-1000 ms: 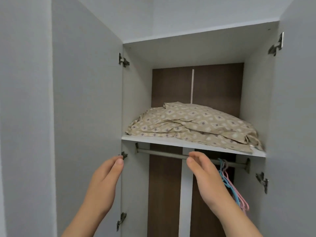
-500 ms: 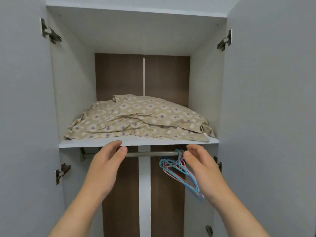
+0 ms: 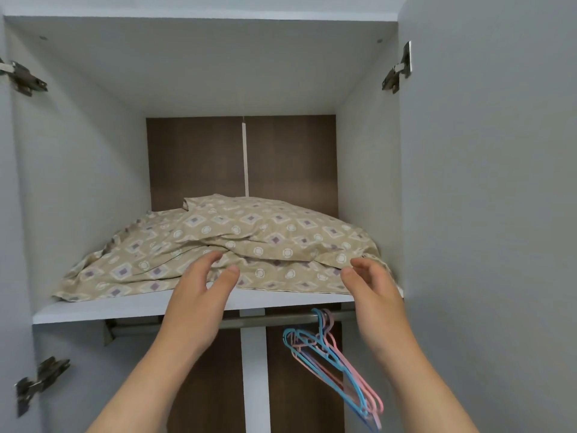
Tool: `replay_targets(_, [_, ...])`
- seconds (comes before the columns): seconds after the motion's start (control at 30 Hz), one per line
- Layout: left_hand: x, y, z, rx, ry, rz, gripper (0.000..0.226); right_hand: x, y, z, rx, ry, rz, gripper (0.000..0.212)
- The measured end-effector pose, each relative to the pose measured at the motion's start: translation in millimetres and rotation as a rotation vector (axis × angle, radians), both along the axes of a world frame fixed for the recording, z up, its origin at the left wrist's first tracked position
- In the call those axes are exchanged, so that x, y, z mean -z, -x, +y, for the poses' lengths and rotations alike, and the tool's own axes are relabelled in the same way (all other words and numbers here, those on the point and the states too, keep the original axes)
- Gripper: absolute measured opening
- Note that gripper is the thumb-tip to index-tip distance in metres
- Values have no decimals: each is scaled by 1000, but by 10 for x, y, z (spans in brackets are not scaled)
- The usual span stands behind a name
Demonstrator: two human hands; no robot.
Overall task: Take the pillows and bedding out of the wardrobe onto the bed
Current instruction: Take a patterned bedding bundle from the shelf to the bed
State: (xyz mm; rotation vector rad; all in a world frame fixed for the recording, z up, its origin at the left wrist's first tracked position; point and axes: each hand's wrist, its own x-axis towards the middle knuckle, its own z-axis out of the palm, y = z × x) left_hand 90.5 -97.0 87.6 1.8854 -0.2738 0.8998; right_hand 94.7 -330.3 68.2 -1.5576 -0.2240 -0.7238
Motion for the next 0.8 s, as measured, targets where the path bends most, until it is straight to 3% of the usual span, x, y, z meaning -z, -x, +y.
replay_targets(0.33, [-368,-758,-99,-92,-6,9,55,-185,-769,-67,43,113,74,30])
replay_targets(0.8, [-1098,-2383,-30,-231,-138,34,74,-756,-2476,-151,367,340,147,73])
